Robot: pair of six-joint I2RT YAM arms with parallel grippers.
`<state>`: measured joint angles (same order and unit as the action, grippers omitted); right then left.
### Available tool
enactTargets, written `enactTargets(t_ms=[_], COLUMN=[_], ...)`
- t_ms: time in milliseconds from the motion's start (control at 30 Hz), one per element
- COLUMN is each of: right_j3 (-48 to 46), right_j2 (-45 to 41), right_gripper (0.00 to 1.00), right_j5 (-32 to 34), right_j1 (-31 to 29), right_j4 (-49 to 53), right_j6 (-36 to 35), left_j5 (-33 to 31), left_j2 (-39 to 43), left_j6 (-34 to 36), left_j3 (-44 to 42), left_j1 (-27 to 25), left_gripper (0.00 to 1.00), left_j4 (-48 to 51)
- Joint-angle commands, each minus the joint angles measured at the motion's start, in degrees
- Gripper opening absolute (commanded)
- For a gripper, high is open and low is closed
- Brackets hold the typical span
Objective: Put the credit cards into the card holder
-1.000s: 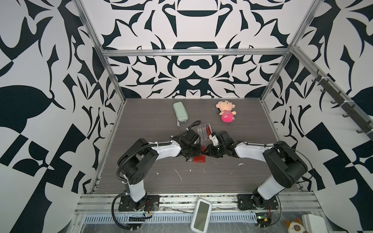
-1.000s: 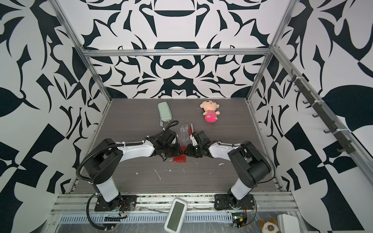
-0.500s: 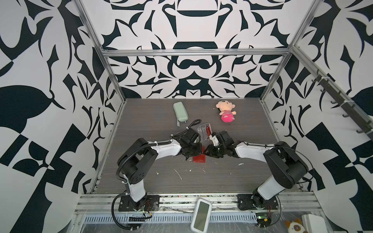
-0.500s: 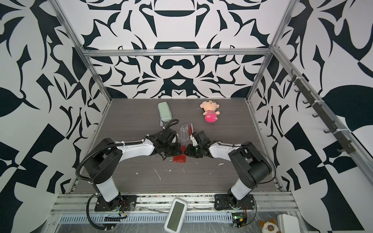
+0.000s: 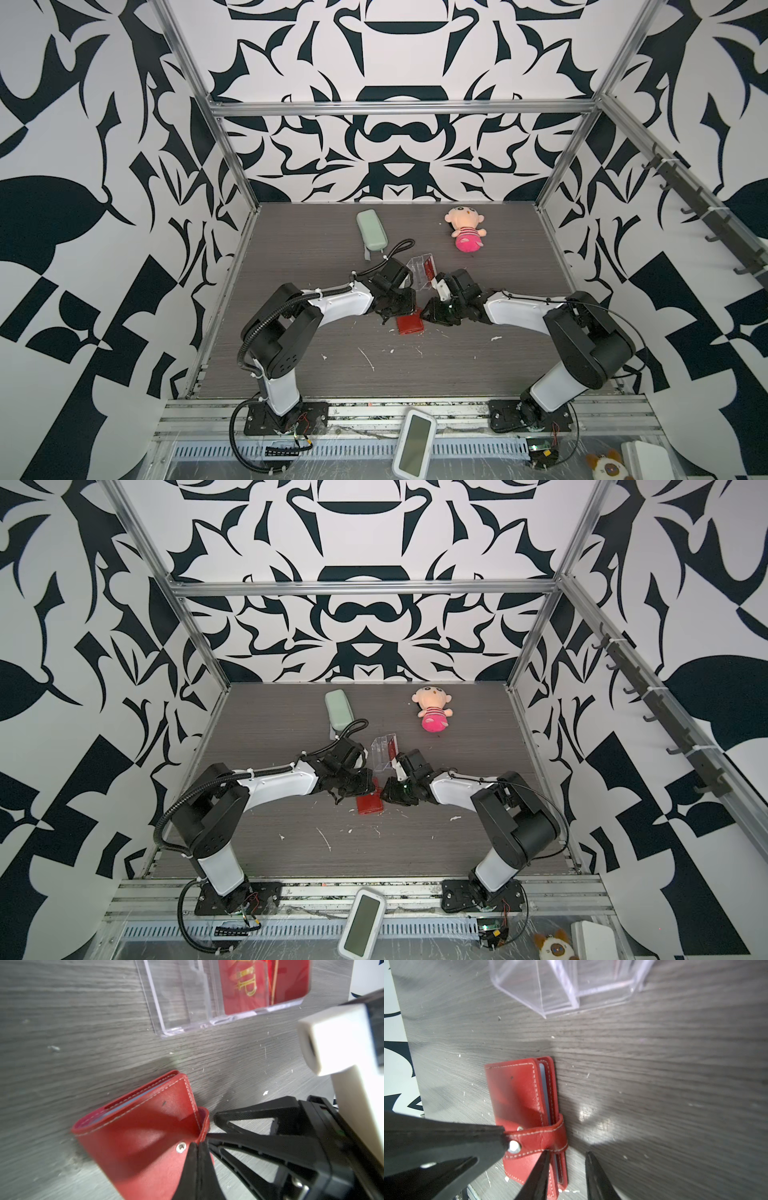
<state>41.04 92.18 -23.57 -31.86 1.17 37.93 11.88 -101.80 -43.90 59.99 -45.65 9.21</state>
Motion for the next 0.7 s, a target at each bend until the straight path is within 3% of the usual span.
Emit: enactTargets(t_ms=[0, 333, 667], right_j3=[2.00, 3.33, 6.50], right_j2=[-0.08, 1.42, 4.45], right_gripper=[0.34, 0.36, 0.31], right_j5=[-0.34, -2.23, 5.64], right_j1=[-0.18, -1.81, -3.20], right_j4=[0.84, 1.20, 9.53], right_j6=[-1.37, -3.21, -4.62], left_j5=[-0.69, -0.98, -2.12], left_j2=[-0.29, -0.13, -0.33], left_j6=[0.42, -0.04, -0.27], left_j3=[0.95, -0.22, -0.62], left_j1=[0.32, 0.30, 0.30], left_gripper=[0.00, 0.00, 0.00], left_j4=[2.19, 1.91, 2.86])
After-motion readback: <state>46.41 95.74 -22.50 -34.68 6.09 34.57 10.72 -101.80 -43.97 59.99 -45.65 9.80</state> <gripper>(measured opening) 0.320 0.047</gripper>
